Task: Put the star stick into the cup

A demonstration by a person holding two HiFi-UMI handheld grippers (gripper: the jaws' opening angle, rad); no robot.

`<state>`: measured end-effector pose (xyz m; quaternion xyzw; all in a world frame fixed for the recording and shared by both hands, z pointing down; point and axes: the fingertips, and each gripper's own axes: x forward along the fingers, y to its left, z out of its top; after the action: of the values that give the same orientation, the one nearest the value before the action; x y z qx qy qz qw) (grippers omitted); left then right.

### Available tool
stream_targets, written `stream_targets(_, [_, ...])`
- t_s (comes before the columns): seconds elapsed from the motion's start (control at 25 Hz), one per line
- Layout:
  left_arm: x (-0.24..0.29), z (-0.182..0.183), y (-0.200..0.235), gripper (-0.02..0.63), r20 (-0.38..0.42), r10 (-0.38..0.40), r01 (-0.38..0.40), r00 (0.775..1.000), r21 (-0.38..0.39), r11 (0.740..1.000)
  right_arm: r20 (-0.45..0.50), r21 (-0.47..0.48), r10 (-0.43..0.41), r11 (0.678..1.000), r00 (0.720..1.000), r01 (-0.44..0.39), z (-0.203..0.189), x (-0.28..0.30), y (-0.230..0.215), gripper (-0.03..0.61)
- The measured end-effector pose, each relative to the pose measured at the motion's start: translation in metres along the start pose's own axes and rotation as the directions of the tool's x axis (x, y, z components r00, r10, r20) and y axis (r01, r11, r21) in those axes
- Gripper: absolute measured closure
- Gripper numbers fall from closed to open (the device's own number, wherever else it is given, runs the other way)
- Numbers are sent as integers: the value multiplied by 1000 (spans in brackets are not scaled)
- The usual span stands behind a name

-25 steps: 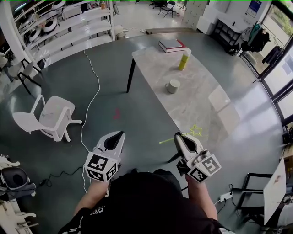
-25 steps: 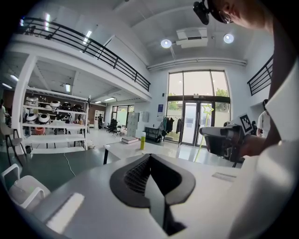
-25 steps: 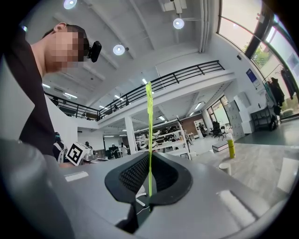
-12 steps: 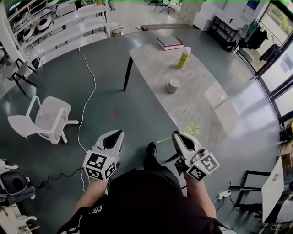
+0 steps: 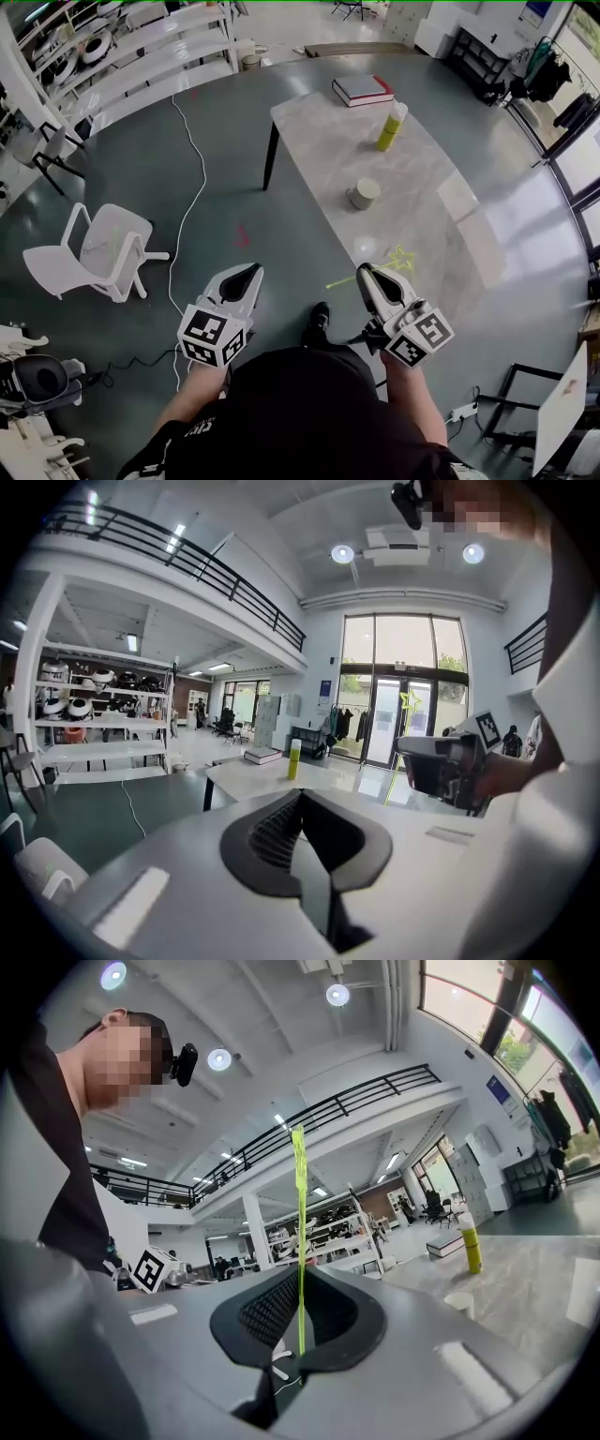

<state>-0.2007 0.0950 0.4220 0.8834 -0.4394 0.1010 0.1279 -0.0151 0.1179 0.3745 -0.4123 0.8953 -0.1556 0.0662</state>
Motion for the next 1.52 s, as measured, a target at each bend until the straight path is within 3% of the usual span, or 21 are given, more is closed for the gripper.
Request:
stream_targets(0.36, [96, 45, -8, 611, -16, -4, 4, 1000, 26, 1000, 17, 26, 26, 999, 1000, -27, 40, 23, -90, 551])
stream_targets(0.76, [181, 69, -31, 611, -48, -54, 54, 997, 17, 998, 41, 74, -15, 997, 999, 12, 53, 16, -179, 549])
stream_targets(0.92, [208, 67, -34, 611, -62, -94, 94, 994, 5, 996, 46, 110, -76, 991, 996, 71, 40, 7, -205, 549])
stream_targets(1.2, [256, 79, -24, 611, -79, -169, 173, 983, 48, 984, 28, 121, -159, 981, 987, 154, 45, 26, -234, 549])
stream_targets(1.36, [287, 79, -9, 611, -103, -243, 246, 964, 15, 969, 33, 132, -239, 963, 970, 233, 51, 46, -253, 549])
stream_targets(1.52, [314, 92, 15, 611, -114, -300, 306, 947, 38, 951, 30, 137, -270, 955, 962, 264, 59, 85, -266, 549])
